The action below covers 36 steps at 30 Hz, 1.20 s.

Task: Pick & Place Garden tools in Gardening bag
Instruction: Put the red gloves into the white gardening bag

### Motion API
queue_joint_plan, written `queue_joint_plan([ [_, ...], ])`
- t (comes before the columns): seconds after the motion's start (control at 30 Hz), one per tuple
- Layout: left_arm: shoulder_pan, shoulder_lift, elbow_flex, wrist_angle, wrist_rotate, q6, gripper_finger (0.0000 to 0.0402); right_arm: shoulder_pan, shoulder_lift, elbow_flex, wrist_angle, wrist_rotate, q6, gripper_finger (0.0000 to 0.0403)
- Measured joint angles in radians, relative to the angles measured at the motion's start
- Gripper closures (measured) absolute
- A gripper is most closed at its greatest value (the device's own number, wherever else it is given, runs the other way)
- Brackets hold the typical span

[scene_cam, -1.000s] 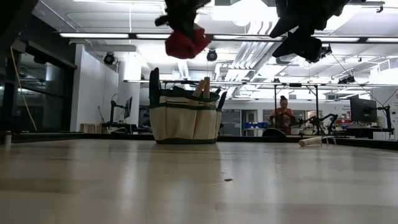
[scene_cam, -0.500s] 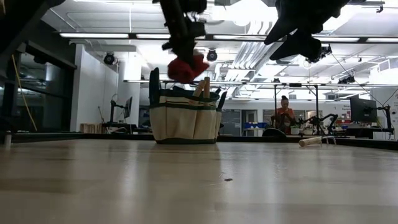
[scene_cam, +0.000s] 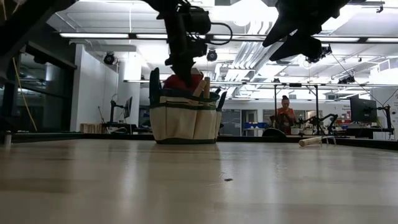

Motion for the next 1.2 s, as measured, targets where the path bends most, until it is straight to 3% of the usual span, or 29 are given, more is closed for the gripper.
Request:
queue_joint_plan([
  [0.37, 0.000, 0.000, -0.108, 0.019, 0.051, 0.024, 0.0376, 0.000, 0.000, 0.000, 0.000, 0.001, -0.003, 0.0182],
  [0.5, 0.000, 0.000, -0.121, 0.031, 0.052, 0.023, 0.0357, 0.000, 0.000, 0.000, 0.000, 0.001, -0.004, 0.0182],
  [0.87, 0.000, 0.000, -0.103, 0.044, 0.054, 0.024, 0.0269, 0.000, 0.000, 0.000, 0.000, -0.001, -0.003, 0.0182],
  [1.2, 0.000, -0.001, -0.047, -0.032, 0.054, 0.031, 0.0132, 0.000, 0.000, 0.000, 0.000, -0.002, 0.003, 0.0182],
])
